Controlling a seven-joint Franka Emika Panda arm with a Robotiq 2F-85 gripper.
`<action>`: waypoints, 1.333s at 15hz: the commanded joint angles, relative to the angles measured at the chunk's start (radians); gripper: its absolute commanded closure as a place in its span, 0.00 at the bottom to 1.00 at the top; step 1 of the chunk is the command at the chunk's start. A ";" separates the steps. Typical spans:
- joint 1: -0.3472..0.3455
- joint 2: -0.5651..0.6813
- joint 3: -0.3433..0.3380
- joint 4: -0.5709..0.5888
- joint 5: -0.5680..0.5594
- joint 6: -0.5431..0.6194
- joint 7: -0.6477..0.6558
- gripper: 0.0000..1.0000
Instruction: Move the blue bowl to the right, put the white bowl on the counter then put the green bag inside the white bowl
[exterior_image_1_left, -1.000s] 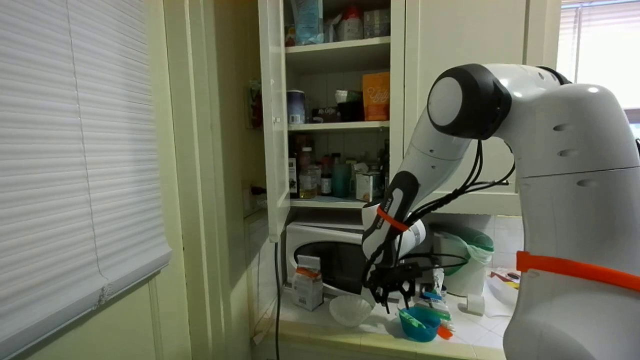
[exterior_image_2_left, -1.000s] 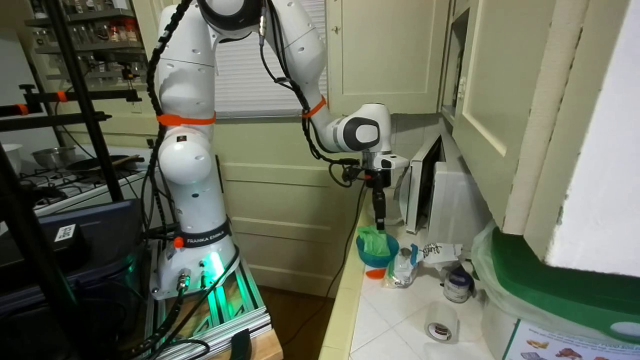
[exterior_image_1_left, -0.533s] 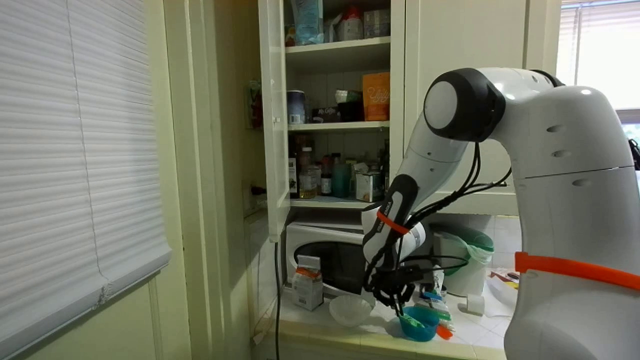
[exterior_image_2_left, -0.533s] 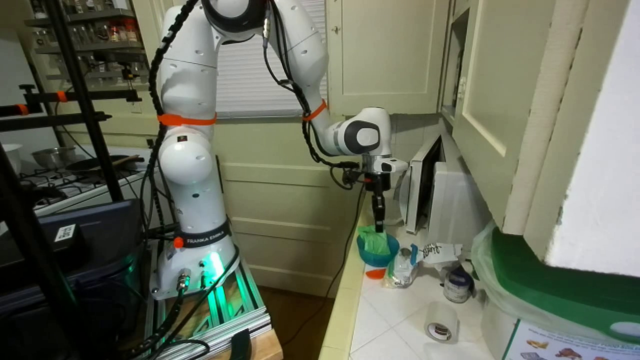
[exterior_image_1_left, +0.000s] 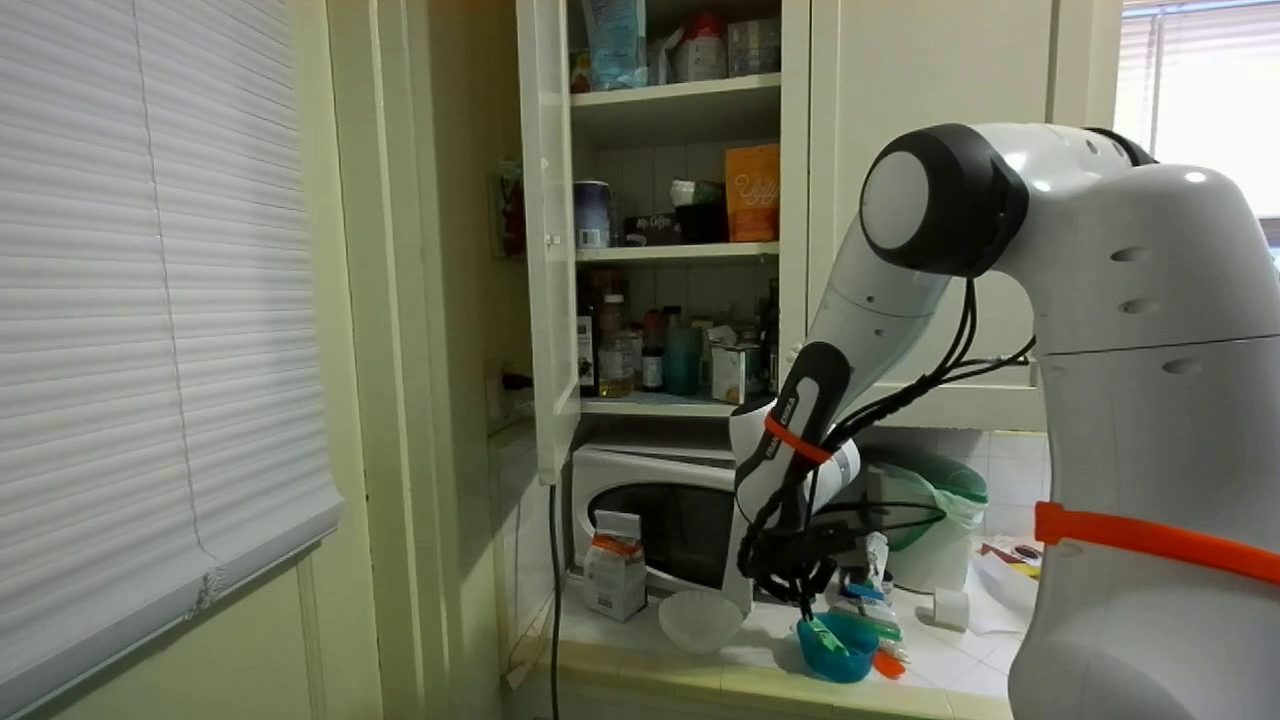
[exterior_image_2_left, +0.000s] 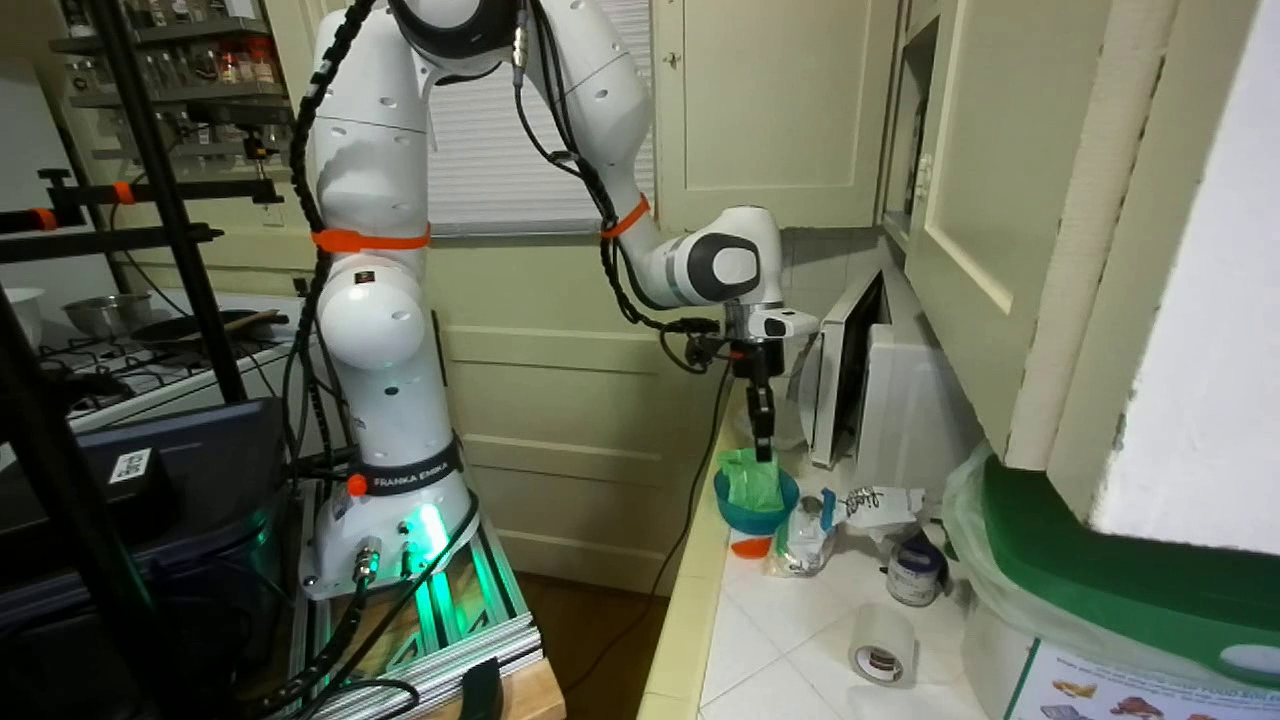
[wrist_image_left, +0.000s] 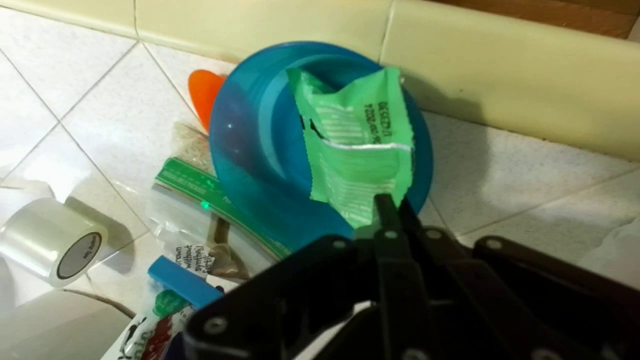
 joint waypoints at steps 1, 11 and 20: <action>0.011 -0.086 -0.016 -0.064 -0.092 -0.004 0.046 1.00; -0.041 -0.297 0.066 -0.161 -0.325 -0.029 0.142 1.00; -0.057 -0.404 0.174 -0.169 -0.295 0.023 0.129 1.00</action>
